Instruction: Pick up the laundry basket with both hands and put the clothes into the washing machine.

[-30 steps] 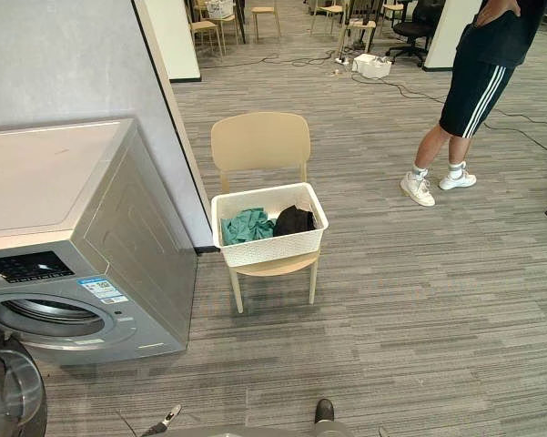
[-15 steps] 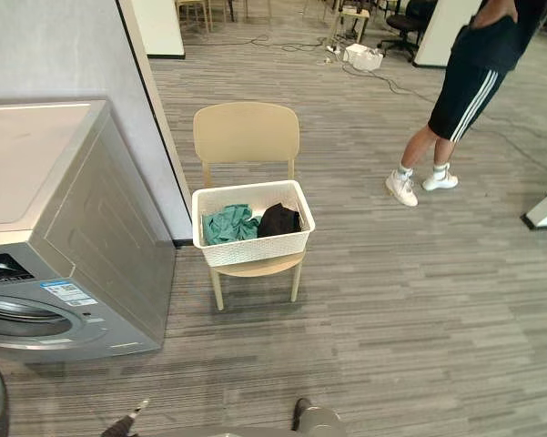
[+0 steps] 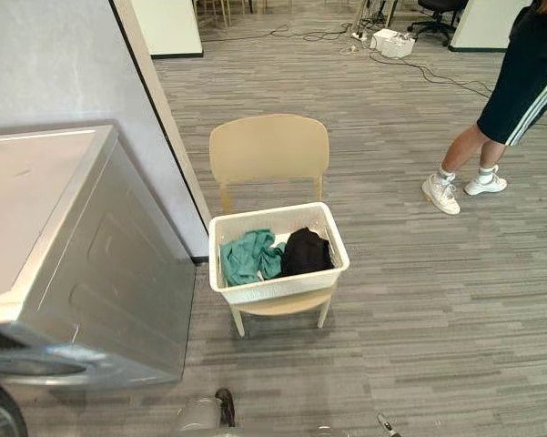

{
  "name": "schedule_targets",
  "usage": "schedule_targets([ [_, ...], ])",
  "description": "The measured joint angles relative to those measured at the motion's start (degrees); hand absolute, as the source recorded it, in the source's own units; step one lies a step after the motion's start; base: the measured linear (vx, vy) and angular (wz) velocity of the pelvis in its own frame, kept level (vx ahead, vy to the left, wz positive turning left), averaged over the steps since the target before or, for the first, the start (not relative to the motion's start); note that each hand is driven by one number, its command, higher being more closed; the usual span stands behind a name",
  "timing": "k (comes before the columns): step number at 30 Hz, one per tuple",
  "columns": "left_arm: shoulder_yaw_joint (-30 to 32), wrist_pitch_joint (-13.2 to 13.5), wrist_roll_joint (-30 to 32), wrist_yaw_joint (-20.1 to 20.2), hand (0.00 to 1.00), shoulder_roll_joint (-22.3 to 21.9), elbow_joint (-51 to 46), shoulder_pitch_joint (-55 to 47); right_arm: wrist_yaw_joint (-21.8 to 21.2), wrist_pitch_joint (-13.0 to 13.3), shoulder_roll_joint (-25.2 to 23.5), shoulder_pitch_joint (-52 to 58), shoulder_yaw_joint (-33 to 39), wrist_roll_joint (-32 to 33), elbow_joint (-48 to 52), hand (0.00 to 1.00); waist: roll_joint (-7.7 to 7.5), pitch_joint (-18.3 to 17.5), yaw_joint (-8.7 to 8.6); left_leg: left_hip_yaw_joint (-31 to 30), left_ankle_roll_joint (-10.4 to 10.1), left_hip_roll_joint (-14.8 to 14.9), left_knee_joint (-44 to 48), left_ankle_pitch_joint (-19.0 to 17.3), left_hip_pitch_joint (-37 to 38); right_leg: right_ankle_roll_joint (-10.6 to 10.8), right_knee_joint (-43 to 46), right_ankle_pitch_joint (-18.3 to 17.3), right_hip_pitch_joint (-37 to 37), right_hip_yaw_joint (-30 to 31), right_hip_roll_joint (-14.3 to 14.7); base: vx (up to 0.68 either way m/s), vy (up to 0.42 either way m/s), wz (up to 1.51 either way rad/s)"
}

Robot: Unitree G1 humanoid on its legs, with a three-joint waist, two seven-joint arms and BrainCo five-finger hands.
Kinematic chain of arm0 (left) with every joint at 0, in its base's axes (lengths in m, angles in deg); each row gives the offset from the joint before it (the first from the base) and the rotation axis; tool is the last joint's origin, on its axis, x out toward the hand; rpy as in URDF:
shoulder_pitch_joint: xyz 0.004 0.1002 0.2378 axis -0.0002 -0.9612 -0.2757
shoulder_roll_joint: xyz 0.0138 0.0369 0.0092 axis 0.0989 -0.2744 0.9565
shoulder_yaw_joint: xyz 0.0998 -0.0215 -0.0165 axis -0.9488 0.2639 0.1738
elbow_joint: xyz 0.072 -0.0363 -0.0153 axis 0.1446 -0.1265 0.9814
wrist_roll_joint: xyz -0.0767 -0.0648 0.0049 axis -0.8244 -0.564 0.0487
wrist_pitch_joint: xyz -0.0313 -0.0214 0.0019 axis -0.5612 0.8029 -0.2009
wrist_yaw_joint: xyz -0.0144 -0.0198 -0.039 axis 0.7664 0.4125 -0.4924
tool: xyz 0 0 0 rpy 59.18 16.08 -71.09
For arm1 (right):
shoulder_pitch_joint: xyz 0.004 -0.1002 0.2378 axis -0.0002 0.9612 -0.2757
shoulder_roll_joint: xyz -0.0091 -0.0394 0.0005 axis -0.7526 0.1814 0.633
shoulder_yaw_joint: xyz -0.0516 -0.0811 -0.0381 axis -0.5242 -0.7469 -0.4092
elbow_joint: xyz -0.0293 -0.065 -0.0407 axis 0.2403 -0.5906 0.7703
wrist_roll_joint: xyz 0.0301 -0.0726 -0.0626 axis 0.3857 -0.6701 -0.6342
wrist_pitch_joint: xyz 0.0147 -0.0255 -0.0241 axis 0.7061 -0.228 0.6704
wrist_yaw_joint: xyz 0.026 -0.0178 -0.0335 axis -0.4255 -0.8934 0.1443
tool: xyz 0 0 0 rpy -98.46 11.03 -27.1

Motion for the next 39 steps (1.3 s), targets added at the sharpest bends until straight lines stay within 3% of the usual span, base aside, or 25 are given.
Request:
schedule_targets([
  [2, -3.48, 0.22, -0.01, -0.33, 0.0, 1.1, -0.2, 2.11, -0.04, 0.02, -0.26, -0.52, -0.08, 0.03, 0.09, 0.0, 0.59, -0.25, 0.1, 1.22, 0.96, -1.39, -1.54, -0.9, 2.92, -2.1, 7.67, 2.66, -3.32, 1.68, -1.77, 0.45, 0.235, -0.08],
  [3, -7.23, 0.31, 0.0, -0.77, 0.0, 1.59, -0.6, 3.63, -0.04, 0.0, -0.64, -0.67, -0.58, 0.17, 0.88, 0.0, 1.17, -0.04, 0.12, 1.66, 1.36, -2.08, -3.64, -1.13, 5.61, -4.1, 14.11, 5.24, -5.63, 2.71, -2.58, 0.4, 0.186, -0.06],
  [4, -12.07, 0.23, 0.01, -0.8, 0.0, 2.17, -1.82, 5.25, 0.08, -0.32, -0.81, -0.81, -4.71, 0.27, 3.22, 0.0, 1.78, 0.39, -0.64, 1.53, 1.76, -2.31, -5.94, -1.38, 8.41, -4.81, 22.98, 7.99, -9.11, 3.46, -3.37, 0.38, 0.157, -0.02],
  [5, -14.52, 0.24, 0.32, -0.8, 0.0, 2.55, -2.65, 5.95, 0.09, -0.34, -1.02, -0.81, -7.1, 0.43, 5.39, 0.0, 2.2, 0.92, -1.21, 1.44, 1.99, -2.27, -7.02, -1.52, 9.84, -4.7, 27.16, 6.95, -10.98, 4.07, -3.33, 0.32, 0.104, 0.03],
  [6, -19.29, 0.25, 1.25, -0.81, 0.0, 3.31, -4.04, 7.15, 0.09, -0.3, -1.29, -0.37, -11.19, 0.82, 11.08, 0.0, 2.88, 1.58, -2.24, 1.4, 1.98, -2.15, -8.67, -1.51, 12.32, -3.75, 31.82, 3.67, -14.0, 4.41, -3.12, 0.28, 0.039, -0.06],
  [8, -21.74, 0.53, 3.59, -1.16, 0.0, 3.41, -7.43, 8.55, 0.74, 0.52, -1.29, 0.2, -13.81, 2.44, 20.35, 0.0, 4.19, 2.43, -3.0, 2.42, 1.97, -1.44, -10.82, -1.5, 15.81, -3.29, 28.96, 0.49, -17.11, 1.95, -2.31, 0.27, -0.043, -0.25],
  [10, -22.92, 1.97, 3.57, -2.81, 0.0, 3.12, -11.21, 9.95, 2.35, 1.52, -1.24, 0.82, -15.53, 3.4, 31.65, 0.0, 4.55, 2.67, -3.14, 2.85, 1.88, 0.46, -10.88, -1.46, 17.54, -2.76, 16.35, 0.83, -20.18, 0.58, 0.12, 0.27, -0.222, -0.18],
  [11, -23.2, 2.45, 2.67, -3.31, 0.0, 3.37, -11.97, 9.99, 2.49, 1.83, -1.28, 1.48, -16.16, 3.39, 34.76, 0.0, 4.24, 2.55, -3.04, 2.85, 1.34, 0.69, -10.81, -1.33, 17.51, -2.01, 11.32, 2.33, -20.04, 0.85, 1.11, 0.21, -0.262, 0.18],
  [12, -23.32, 3.36, 0.99, -3.41, 0.0, 4.45, -13.23, 9.82, 2.42, 2.72, -1.68, 3.67, -17.26, 3.24, 40.95, 0.0, 1.78, 2.4, -3.2, 2.3, -0.98, 0.35, -10.54, -1.67, 17.79, -2.7, 4.22, 11.68, -19.74, 1.52, 1.57, 0.19, -0.241, 0.36],
  [13, -23.24, 3.81, 0.8, -3.46, 0.0, 4.24, -13.27, 10.08, 2.41, 3.25, -1.47, 4.69, -17.68, 3.29, 44.01, 0.0, 1.32, 2.8, -3.5, 1.26, -2.44, 0.26, -10.07, -2.59, 18.33, -4.18, 5.22, 12.24, -19.59, 1.29, 1.46, 0.23, -0.283, 0.37],
  [14, -23.35, 3.71, -0.08, -3.4, 0.0, 2.31, -13.01, 9.23, 2.44, 3.57, -0.2, 5.07, -18.42, 3.26, 48.54, 0.0, 3.7, 3.14, -3.69, 0.29, -4.1, 2.68, -10.08, -2.56, 18.96, -4.93, 7.36, 11.69, -19.48, -0.34, 2.88, 0.22, -0.285, 0.16],
  [16, -23.3, 3.73, 0.02, -3.32, 0.0, -0.14, -12.71, 7.03, 1.11, 5.05, 0.74, 6.05, -18.97, 3.24, 56.61, 0.0, 5.43, 2.58, -3.5, 0.11, -6.29, 4.21, -10.22, -0.77, 18.56, -5.73, 6.05, 10.44, -18.83, -1.52, 4.23, 0.19, -0.256, 0.06],
  [19, -23.16, 3.61, 0.04, -3.13, 0.0, -1.67, -10.59, 4.63, -1.07, 6.85, 0.82, 7.27, -19.84, 2.69, 64.75, 0.0, 5.58, 2.4, -3.69, -0.67, -7.36, 5.57, -11.21, 2.86, 19.72, -6.16, 1.96, 10.37, -14.09, -4.16, 5.68, 0.13, -0.172, 0.32],
  [21, -22.34, 3.67, 0.45, -3.08, 0.0, -1.74, -9.86, 3.36, -1.55, 7.94, 0.99, 8.59, -22.06, 2.73, 68.53, 0.0, 5.8, 1.31, -3.19, -1.41, -7.77, 6.43, -11.56, 3.33, 19.98, -6.42, -1.12, 10.8, -11.35, -6.04, 6.7, 0.07, -0.079, 0.39],
  [25, -21.32, 3.29, 2.44, -2.79, 0.0, -1.51, -9.13, 3.25, -3.49, 8.68, 1.23, 8.94, -29.19, 2.29, 70.06, 0.0, 6.03, 0.11, -2.8, -1.43, -7.75, 6.48, -13.55, 3.38, 19.35, -5.98, -9.32, 15.14, -7.86, -8.44, 8.16, 0.0, -0.009, 0.27],
  [30, -21.61, 2.7, 5.76, -1.86, 0.0, 0.36, -8.91, 3.24, -5.13, 8.57, 2.5, 7.17, -36.41, -1.65, 67.8, 0.0, 4.61, -0.53, -2.16, -1.35, -7.76, 5.24, -15.0, 3.37, 19.21, -5.67, -16.43, 19.63, -5.44, -8.96, 8.27, -0.05, 0.044, 0.05],
  [35, -26.15, 2.4, 9.68, -1.03, 0.0, 2.46, -8.67, 3.25, -4.9, 7.45, 10.87, -1.91, -44.98, -9.38, 57.42, 0.0, 4.2, -0.9, -1.34, -1.61, -7.78, 4.85, -16.28, 3.31, 17.87, -5.83, -19.79, 22.37, -5.3, -9.91, 8.53, -0.1, 0.014, 0.11],
  [39, -30.87, 2.39, 11.56, -0.62, 0.0, 3.98, -8.76, 3.99, -5.2, 7.04, 14.92, -8.36, -51.21, -13.01, 52.05, 0.0, 3.82, -0.55, -0.63, -3.05, -7.36, 4.95, -18.64, 2.94, 17.25, -6.18, -19.81, 23.29, -5.85, -11.75, 8.71, -0.13, 0.017, 0.23],
])
